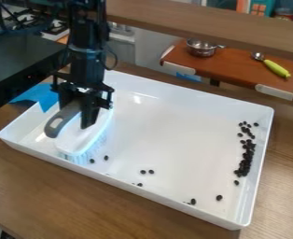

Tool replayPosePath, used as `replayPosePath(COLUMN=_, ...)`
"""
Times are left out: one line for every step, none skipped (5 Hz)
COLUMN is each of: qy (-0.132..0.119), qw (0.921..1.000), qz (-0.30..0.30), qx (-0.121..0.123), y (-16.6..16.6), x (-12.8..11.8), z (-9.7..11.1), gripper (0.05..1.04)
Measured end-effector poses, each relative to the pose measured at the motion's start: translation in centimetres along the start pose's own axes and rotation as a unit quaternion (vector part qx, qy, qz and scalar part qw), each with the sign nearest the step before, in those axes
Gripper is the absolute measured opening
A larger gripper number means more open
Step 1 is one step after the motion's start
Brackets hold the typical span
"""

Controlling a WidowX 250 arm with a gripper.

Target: Sweep into pile

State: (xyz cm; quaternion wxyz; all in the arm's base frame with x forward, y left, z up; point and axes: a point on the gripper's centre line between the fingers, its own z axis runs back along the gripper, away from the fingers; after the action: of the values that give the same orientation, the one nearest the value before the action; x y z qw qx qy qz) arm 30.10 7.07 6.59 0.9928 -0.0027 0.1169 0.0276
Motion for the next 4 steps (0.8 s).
replayPosePath(qy=0.003, qw=1.0000, qz=0.007, qx=-0.006, y=-2.2, x=0.0, z=0.0, gripper=0.488)
replayPosePath(qy=0.000, qw=0.9999, qz=0.009, qx=-0.009, y=-4.6, x=0.1, z=-0.1, gripper=0.488)
replayPosePath(qy=-0.002, qw=0.9998, qz=0.010, qx=-0.019, y=-7.0, x=0.2, z=-0.1, gripper=0.488)
replayPosePath(qy=-0.001, qw=0.9997, qz=0.006, qx=-0.024, y=-9.2, x=0.0, z=-0.1, gripper=0.488)
